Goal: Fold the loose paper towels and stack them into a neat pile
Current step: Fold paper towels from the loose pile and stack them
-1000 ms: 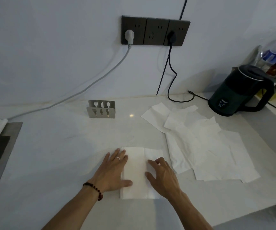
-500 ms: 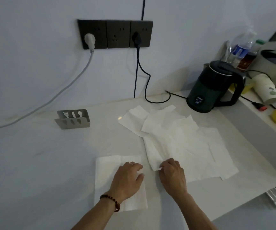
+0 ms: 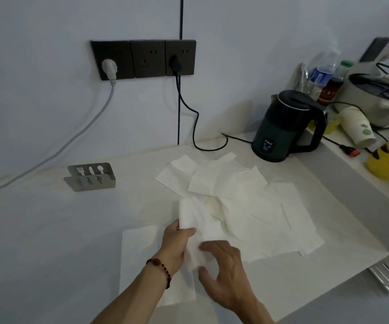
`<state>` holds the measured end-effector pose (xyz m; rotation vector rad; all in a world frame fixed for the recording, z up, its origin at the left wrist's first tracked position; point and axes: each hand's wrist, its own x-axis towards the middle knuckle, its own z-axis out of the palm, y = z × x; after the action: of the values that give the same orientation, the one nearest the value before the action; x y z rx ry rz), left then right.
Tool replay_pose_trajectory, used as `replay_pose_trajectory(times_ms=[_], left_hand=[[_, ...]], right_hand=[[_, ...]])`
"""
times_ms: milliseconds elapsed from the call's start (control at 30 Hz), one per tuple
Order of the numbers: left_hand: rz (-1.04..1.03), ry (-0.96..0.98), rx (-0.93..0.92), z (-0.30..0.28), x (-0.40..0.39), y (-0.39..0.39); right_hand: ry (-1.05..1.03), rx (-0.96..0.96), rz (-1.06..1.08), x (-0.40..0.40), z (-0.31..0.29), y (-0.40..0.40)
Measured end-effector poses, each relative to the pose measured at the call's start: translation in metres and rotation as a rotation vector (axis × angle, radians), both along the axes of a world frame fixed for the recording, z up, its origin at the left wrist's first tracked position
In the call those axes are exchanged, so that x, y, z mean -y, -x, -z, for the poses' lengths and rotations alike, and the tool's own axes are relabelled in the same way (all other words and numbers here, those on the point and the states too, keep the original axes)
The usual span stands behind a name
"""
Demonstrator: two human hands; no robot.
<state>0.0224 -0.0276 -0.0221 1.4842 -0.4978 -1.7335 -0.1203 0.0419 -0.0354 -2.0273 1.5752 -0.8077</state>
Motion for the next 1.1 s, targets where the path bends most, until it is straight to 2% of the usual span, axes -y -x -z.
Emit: replay_pose_trajectory(times_ms=[33,100,167,200,300,333,433,633,767,867,1000,1100], left_hand=[[0.012,0.04,0.03,-0.002,-0.001,-0.005],[0.053,0.12,0.033,-0.008,-0.005,-0.016],[0.099,0.174,0.002,-0.016,-0.01,-0.028],[0.119,0.192,-0.021,-0.019,-0.013,-0.034],[0.187,0.237,-0.069,-0.025,-0.022,-0.057],[0.199,0.247,-0.064,-0.026,-0.025,-0.065],[0.158,0.242,-0.043,-0.028,-0.03,-0.086],[0.066,0.159,-0.149,-0.023,-0.043,-0.133],[0.012,0.147,0.035,-0.02,-0.049,-0.155],[-0.013,0.195,0.255,-0.017,-0.051,-0.164],[-0.009,0.223,0.502,-0.009,-0.054,-0.177],[0.029,0.21,0.604,0.001,-0.058,-0.185]], right_hand=[[-0.016,0.042,0.046,-0.001,-0.001,0.001],[-0.085,0.215,0.267,0.003,-0.008,-0.001],[-0.249,0.465,0.484,0.014,-0.017,-0.005],[-0.363,0.581,0.522,0.022,-0.021,-0.006],[-0.711,0.954,0.408,0.038,-0.026,-0.016],[-0.782,1.002,0.334,0.039,-0.03,-0.022],[-0.795,0.909,0.173,0.037,-0.035,-0.04],[-0.502,0.597,0.177,0.039,-0.044,-0.08],[-0.398,0.388,0.166,0.039,-0.048,-0.099],[-0.436,0.292,0.191,0.038,-0.037,-0.111],[-0.644,0.387,0.232,0.031,-0.019,-0.121],[-0.674,0.308,0.276,0.025,-0.005,-0.123]])
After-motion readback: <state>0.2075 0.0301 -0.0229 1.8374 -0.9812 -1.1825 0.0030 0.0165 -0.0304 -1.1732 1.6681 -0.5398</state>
